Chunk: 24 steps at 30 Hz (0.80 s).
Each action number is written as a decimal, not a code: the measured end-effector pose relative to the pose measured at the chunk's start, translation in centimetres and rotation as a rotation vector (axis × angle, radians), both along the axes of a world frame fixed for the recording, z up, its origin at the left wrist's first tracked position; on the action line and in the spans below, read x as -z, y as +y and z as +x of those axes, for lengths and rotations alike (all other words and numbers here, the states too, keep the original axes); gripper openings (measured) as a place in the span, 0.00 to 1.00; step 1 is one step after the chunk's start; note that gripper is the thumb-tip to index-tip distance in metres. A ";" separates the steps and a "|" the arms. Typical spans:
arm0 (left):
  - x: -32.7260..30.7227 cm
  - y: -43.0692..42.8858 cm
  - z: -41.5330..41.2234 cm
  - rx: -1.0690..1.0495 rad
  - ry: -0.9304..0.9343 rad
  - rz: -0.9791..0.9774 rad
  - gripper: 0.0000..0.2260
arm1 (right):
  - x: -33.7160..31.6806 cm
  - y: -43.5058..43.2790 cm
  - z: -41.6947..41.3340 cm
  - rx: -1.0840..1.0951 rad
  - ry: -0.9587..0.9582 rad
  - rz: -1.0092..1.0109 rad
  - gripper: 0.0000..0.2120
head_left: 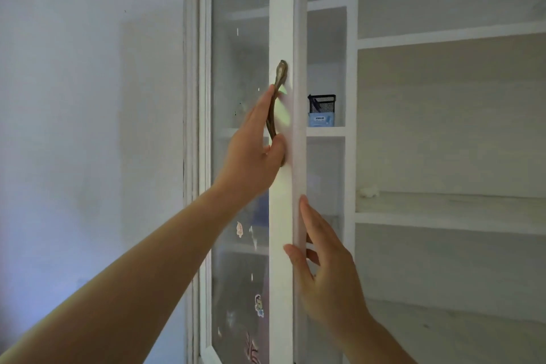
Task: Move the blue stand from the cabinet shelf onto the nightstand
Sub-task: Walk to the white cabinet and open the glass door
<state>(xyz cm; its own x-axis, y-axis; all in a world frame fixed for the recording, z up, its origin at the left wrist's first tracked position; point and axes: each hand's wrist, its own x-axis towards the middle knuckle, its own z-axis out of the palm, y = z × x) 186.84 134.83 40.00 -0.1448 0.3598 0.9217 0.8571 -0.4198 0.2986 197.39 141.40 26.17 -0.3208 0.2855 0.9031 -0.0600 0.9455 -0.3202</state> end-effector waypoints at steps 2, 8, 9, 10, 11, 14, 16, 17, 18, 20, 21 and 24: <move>0.0 -1.4 -0.9 0.040 0.009 0.003 0.30 | 0.0 -1.8 -0.5 0.010 -0.004 -0.019 0.29; 0.1 -5.2 -4.1 0.149 0.001 0.009 0.29 | -0.2 -6.8 -2.3 0.032 -0.014 -0.028 0.29; 0.1 -5.8 -4.6 0.148 0.009 0.008 0.29 | -0.2 -7.5 -2.6 0.025 -0.021 -0.027 0.29; 0.1 -6.3 -5.1 0.145 0.016 0.008 0.29 | -0.2 -8.1 -3.0 0.008 -0.027 -0.032 0.29; 0.0 -6.8 -5.6 0.146 0.021 0.005 0.29 | -0.3 -8.7 -3.3 -0.018 -0.029 -0.044 0.29; -0.1 -8.4 -6.9 0.175 0.015 -0.018 0.28 | -0.3 -10.0 -4.0 -0.119 -0.029 -0.108 0.30; -0.1 -9.3 -7.4 0.206 -0.005 -0.029 0.28 | -0.4 -10.5 -4.4 -0.169 -0.033 -0.141 0.29; -0.1 -9.8 -7.6 0.215 -0.012 -0.030 0.28 | -0.4 -10.6 -4.7 -0.192 -0.037 -0.156 0.29; -0.1 -10.2 -7.7 0.218 -0.016 -0.025 0.28 | -0.4 -10.8 -4.9 -0.220 -0.045 -0.171 0.28; -0.1 -11.0 -8.0 0.227 -0.042 -0.016 0.27 | -0.4 -11.0 -5.5 -0.272 -0.061 -0.185 0.27; -0.1 -11.4 -8.1 0.245 -0.075 -0.016 0.27 | -0.4 -11.2 -5.8 -0.287 -0.063 -0.182 0.27; 0.0 -12.5 -8.1 0.349 -0.226 -0.024 0.25 | -0.4 -11.6 -6.7 -0.318 -0.063 -0.172 0.28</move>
<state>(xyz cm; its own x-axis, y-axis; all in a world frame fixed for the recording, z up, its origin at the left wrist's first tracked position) 178.71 122.32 39.97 -0.2083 0.4439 0.8715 0.5764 -0.6641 0.4760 190.72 129.79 26.54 -0.4710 0.3083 0.8265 -0.3176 0.8149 -0.4849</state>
